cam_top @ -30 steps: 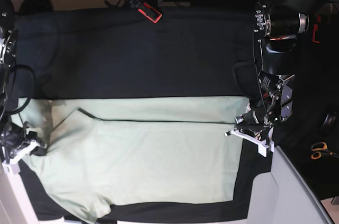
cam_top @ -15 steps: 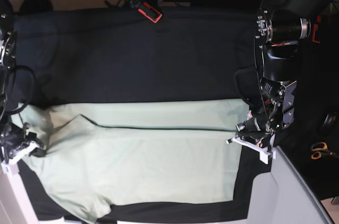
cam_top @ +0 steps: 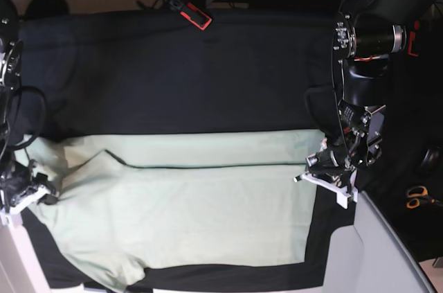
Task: Fold the T-shirt properly
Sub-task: 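Open both grippers and lift them off the folded edge, then lower both grippers and grasp the folded edge again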
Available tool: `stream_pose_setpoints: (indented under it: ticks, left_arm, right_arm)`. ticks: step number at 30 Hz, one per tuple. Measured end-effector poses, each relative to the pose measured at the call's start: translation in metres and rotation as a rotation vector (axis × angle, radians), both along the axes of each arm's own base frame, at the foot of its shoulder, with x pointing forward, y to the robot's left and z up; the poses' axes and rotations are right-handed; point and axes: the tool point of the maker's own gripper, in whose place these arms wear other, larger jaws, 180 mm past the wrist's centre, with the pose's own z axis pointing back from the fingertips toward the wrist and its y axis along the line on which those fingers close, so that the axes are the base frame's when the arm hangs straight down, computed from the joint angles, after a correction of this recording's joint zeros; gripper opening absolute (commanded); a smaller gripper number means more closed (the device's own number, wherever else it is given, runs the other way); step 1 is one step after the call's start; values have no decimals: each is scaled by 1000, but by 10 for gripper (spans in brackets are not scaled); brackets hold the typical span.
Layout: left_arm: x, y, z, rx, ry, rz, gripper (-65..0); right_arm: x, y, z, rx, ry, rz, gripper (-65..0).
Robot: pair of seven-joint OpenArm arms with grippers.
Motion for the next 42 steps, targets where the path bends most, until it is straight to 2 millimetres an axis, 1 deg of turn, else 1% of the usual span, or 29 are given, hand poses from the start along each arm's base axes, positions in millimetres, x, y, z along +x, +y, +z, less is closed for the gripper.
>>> stream_pose_setpoints:
  ticks: [2, 3, 4, 5, 7, 9, 10, 11, 13, 14, 15, 17, 19, 20, 21, 23, 25, 26, 27, 29, 31, 33, 35, 39, 42]
  left_arm:
    - [2, 1, 3, 0, -9, 3, -348]
    - [4, 1, 7, 4, -20, 3, -291]
    - [7, 2, 12, 7, -38, 2, -257]
    - [12, 4, 20, -3, -63, 13, -242]
    - [20, 20, 38, -13, -117, 62, -233]
    - [26, 39, 55, -2, -165, 105, -235]
    - [25, 49, 61, 4, -181, 124, -237]
    - [21, 54, 64, 11, -176, 127, -237]
    - [5, 59, 63, 27, -158, 119, -237]
    - [-5, 58, 61, 38, -163, 113, -239]
    - [-19, 53, 53, 43, -152, 98, -239]
    - [-50, 48, 37, 58, -113, 81, -239]
    - [-80, 45, 23, 69, -74, 66, -239]
    - [-91, 46, 19, 78, -60, 71, -239]
    - [-96, 46, 18, 82, -57, 77, -239]
    - [-100, 42, 19, 52, -79, 105, -239]
    - [-105, 34, 13, 8, -79, 142, -239]
    - [-111, 30, 9, -10, -72, 156, -239]
    - [-116, 26, 4, -22, -56, 163, -239]
    - [-125, 25, -3, -18, -28, 158, -239]
    - [-125, 27, -3, -14, -29, 160, -239]
    - [-123, 29, 0, -9, -41, 162, -239]
    - [-124, 27, 1, -8, -45, 155, -239]
    - [-136, 28, -6, -3, -18, 154, -239]
    - [-136, 29, -6, -4, -16, 159, -239]
  right_arm:
    - [0, 0, 0, 1, 0, -1, -341]
    - [0, 0, 0, 1, -2, -1, -263]
    - [0, 0, 1, 5, -3, -4, -197]
    - [1, -1, 1, 6, -6, -6, -160]
    - [3, -7, 7, 40, -31, -50, -160]
    - [2, -24, 17, 56, -75, -112, -162]
    - [-1, -35, 23, 60, -105, -145, -162]
    - [-5, -48, 30, 60, -136, -186, -164]
    - [-19, -69, 38, 61, -175, -259, -164]
    - [-31, -75, 35, 81, -161, -286, -164]
    - [-45, -80, 27, 103, -137, -328, -164]
    - [-81, -85, 6, 175, -84, -430, -164]
    - [-116, -79, -21, 247, -9, -500, -164]
    - [-132, -77, -32, 275, 32, -531, -164]
    - [-142, -76, -39, 297, 50, -556, -164]
    - [-150, -77, -43, 327, 46, -594, -164]
    - [-146, -78, -43, 363, 10, -628, -164]
    - [-144, -73, -48, 389, 16, -628, -164]
    - [-144, -64, -56, 412, 41, -616, -164]
    - [-142, -51, -68, 456, 56, -622, -164]
    - [-132, -43, -72, 514, 33, -634, -164]
    - [-122, -43, -72, 548, 27, -640, -164]
    - [-113, -47, -72, 577, 7, -672, -164]
    - [-105, -52, -73, 610, -12, -698, -164]
    - [-96, -55, -68, 611, -18, -704, -170]
